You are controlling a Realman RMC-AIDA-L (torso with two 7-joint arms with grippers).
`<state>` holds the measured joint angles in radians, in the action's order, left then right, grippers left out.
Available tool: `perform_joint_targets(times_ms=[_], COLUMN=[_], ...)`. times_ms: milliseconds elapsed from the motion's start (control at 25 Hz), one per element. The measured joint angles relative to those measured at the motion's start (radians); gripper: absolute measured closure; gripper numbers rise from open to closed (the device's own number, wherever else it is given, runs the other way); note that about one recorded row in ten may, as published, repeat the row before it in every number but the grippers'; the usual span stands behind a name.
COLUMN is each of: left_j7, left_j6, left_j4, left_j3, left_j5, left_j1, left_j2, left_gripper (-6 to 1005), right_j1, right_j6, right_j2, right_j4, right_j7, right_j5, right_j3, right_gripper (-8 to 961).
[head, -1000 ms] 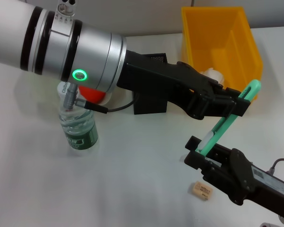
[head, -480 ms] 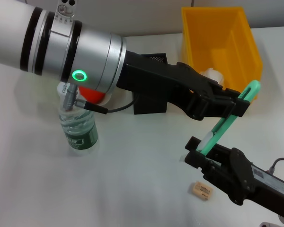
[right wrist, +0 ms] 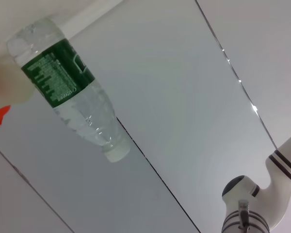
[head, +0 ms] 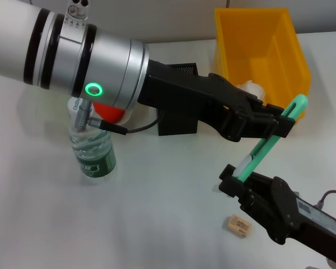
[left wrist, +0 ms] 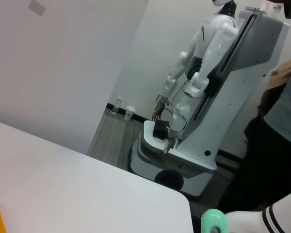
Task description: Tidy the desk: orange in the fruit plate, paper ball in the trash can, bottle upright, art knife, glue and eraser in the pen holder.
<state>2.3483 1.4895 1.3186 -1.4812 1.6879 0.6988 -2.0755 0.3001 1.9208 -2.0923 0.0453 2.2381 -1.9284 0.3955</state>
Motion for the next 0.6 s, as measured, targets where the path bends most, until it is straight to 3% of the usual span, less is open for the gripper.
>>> perform_joint_targets(times_ms=[80,600], left_j7=[0.0,-0.051], left_j6=[0.0,0.002], left_j4=[-0.011,-0.064], left_j3=[0.0,0.006], left_j5=[-0.012,-0.078], left_j1=[0.0,0.008], left_j2=[0.0,0.001], left_gripper=[683,643], right_j1=[-0.001,-0.012], right_j6=[0.001,-0.011], right_j2=[0.0,0.0], right_j4=[0.001,0.01], right_j7=[0.007,0.022], right_j5=[0.002,0.005], right_j3=[-0.002,-0.004], right_gripper=[773,773])
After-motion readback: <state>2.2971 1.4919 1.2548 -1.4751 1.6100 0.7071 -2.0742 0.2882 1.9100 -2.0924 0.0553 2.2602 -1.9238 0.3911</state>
